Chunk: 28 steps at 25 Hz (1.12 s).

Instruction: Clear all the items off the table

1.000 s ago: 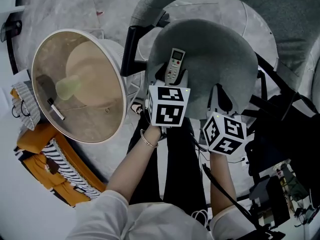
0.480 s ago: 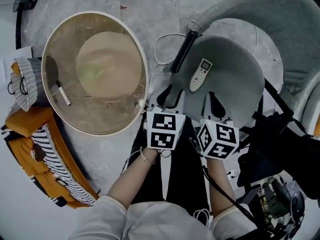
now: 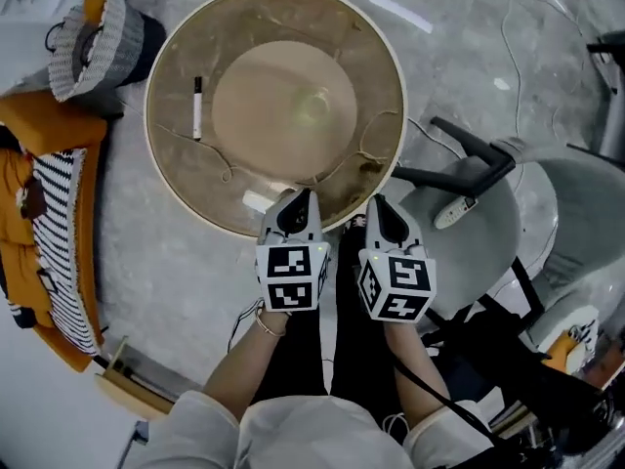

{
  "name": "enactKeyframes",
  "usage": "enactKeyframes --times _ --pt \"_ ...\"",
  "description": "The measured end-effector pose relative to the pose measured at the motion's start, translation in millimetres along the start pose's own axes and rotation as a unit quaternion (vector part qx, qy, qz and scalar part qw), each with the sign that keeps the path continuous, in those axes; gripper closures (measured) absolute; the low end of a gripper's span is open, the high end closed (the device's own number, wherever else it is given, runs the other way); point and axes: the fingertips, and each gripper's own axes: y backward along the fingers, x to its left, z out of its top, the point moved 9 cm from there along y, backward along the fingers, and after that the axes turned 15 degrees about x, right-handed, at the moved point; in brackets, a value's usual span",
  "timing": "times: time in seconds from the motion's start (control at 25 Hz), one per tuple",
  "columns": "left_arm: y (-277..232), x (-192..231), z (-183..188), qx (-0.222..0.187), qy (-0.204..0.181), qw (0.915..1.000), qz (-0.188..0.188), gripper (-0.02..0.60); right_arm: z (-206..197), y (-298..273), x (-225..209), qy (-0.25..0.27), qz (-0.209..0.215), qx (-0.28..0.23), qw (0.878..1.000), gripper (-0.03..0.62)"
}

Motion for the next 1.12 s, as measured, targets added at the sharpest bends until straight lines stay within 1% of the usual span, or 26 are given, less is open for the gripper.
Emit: enactKeyframes --times 0.08,0.16,0.28,0.4,0.48,0.64,0.92,1.12 --pt "15 36 -4 -0.019 0.041 0.9988 0.021 0.574 18 -10 32 0.044 0.01 0.0 0.999 0.569" --pt "30 67 -12 -0.032 0.076 0.9959 0.037 0.574 31 -16 61 0.076 0.014 -0.001 0.997 0.569" --pt "49 101 -27 -0.044 0.125 0.9897 0.053 0.574 39 -19 94 0.104 0.019 0.005 0.994 0.569" --pt "58 118 -35 -0.055 0.155 0.9845 0.059 0.574 45 -24 109 0.12 0.019 0.011 0.993 0.569" --pt "61 124 -35 -0.061 0.163 0.9829 0.061 0.574 49 -28 115 0.127 0.018 0.012 0.992 0.569" --pt "67 130 -38 -0.062 0.164 0.9827 0.062 0.574 51 -35 125 0.134 0.019 0.017 0.991 0.569" --pt "63 144 -45 -0.048 0.17 0.9824 0.061 0.574 51 -49 142 0.142 0.024 0.03 0.989 0.569" --pt "55 166 -34 -0.041 0.171 0.9824 0.062 0.574 58 -66 152 0.144 0.027 0.034 0.989 0.569"
